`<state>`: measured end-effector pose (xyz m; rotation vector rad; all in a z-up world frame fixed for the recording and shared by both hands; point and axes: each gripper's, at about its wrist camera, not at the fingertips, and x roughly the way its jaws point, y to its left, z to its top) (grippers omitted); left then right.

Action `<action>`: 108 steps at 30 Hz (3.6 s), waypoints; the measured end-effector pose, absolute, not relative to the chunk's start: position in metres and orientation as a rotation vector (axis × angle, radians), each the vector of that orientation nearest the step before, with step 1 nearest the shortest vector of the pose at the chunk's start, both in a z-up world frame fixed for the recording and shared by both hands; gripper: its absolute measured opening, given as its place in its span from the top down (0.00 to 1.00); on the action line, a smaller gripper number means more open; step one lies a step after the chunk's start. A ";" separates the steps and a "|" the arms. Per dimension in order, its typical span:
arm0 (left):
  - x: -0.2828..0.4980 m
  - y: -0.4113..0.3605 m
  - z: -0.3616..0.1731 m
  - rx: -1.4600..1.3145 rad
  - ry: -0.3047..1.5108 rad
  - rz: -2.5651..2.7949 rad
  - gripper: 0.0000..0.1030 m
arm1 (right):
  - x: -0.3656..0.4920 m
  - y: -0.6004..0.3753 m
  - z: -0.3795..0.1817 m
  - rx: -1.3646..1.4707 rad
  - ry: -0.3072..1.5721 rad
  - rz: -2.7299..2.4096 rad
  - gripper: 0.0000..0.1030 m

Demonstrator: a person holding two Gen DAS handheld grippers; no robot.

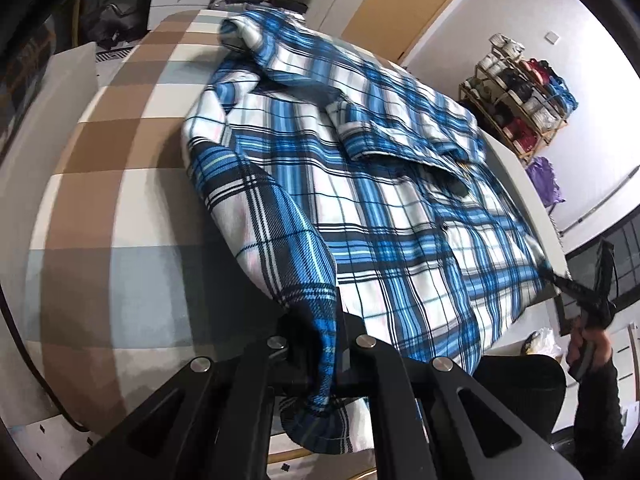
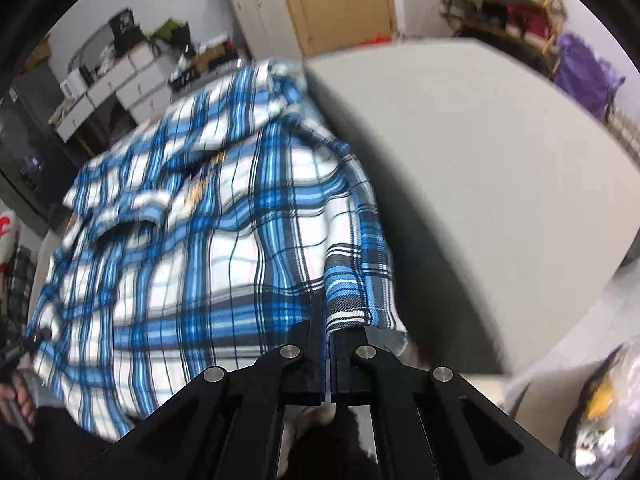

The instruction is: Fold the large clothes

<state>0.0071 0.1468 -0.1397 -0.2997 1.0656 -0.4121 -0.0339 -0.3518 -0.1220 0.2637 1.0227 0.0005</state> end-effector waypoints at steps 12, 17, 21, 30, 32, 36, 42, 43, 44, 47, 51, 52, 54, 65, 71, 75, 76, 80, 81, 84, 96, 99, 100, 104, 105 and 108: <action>0.010 0.145 -0.141 -0.263 1.071 -0.407 1.00 | -0.035 -0.372 -0.138 0.201 1.195 0.046 0.44; 0.011 0.147 -0.143 -0.292 1.080 -0.409 1.00 | -0.029 -0.387 -0.142 0.361 1.135 0.135 0.31; 0.011 0.150 -0.145 -0.301 1.093 -0.404 1.00 | -0.018 -0.379 -0.151 0.353 1.145 0.105 0.31; 0.008 0.152 -0.144 -0.314 1.086 -0.414 1.00 | -0.007 -0.373 -0.155 0.261 1.157 -0.010 0.23; 0.009 0.151 -0.145 -0.312 1.093 -0.417 1.00 | -0.002 -0.372 -0.160 0.281 1.174 0.005 0.21; 0.010 0.150 -0.148 -0.298 1.109 -0.415 1.00 | -0.001 -0.380 -0.167 0.374 1.180 0.054 0.31; 0.009 0.150 -0.147 -0.296 1.109 -0.418 1.00 | -0.023 -0.377 -0.139 0.385 1.080 0.129 0.81; 0.010 0.150 -0.147 -0.295 1.108 -0.419 1.00 | -0.024 -0.375 -0.134 0.386 1.053 0.164 0.81; 0.010 0.149 -0.147 -0.291 1.108 -0.420 1.00 | -0.027 -0.371 -0.125 0.390 1.011 0.219 0.81; 0.010 0.146 -0.148 -0.278 1.111 -0.418 1.00 | -0.020 -0.361 -0.116 0.370 0.972 0.252 0.79; 0.009 0.148 -0.149 -0.281 1.114 -0.414 1.00 | -0.004 -0.365 -0.133 0.358 1.060 0.177 0.78; 0.009 0.148 -0.149 -0.282 1.115 -0.413 1.00 | -0.004 -0.369 -0.136 0.349 1.083 0.144 0.77; 0.010 0.148 -0.149 -0.281 1.116 -0.414 1.00 | -0.003 -0.375 -0.143 0.352 1.115 0.088 0.70; 0.011 0.148 -0.152 -0.277 1.135 -0.412 1.00 | 0.002 -0.377 -0.156 0.318 1.149 0.056 0.58; 0.009 0.145 -0.160 -0.238 1.195 -0.410 0.98 | -0.011 -0.387 -0.143 0.380 1.061 0.101 0.96; -0.001 0.145 -0.157 -0.235 1.199 -0.420 0.97 | -0.023 -0.386 -0.133 0.360 1.024 0.140 0.96; -0.002 0.145 -0.157 -0.242 1.200 -0.427 0.98 | -0.024 -0.386 -0.132 0.361 1.023 0.147 0.96; -0.010 0.161 -0.151 -0.378 1.209 -0.487 1.00 | -0.029 -0.394 -0.130 0.409 1.014 0.183 0.96; -0.015 0.167 -0.150 -0.426 1.212 -0.507 1.00 | -0.032 -0.399 -0.129 0.428 1.005 0.191 0.96; -0.025 0.179 -0.143 -0.486 1.216 -0.551 1.00 | -0.032 -0.406 -0.126 0.505 1.003 0.222 0.96; 0.081 0.190 -0.064 -0.866 1.126 -0.680 1.00 | 0.049 -0.395 -0.028 0.602 0.977 0.371 0.96; 0.139 0.202 -0.043 -0.952 1.076 -0.610 1.00 | 0.105 -0.396 -0.003 0.629 1.003 0.328 0.96; 0.144 0.199 -0.042 -0.969 1.071 -0.586 1.00 | 0.136 -0.397 0.003 0.640 1.027 0.296 0.96; 0.217 0.225 -0.052 -1.059 1.078 -0.398 1.00 | 0.227 -0.409 -0.004 0.691 1.118 0.184 0.96; 0.229 0.231 -0.062 -1.091 1.090 -0.365 1.00 | 0.248 -0.409 -0.009 0.703 1.136 0.163 0.95; 0.257 0.243 -0.096 -1.158 1.129 -0.260 1.00 | 0.307 -0.407 -0.034 0.686 1.198 0.082 0.93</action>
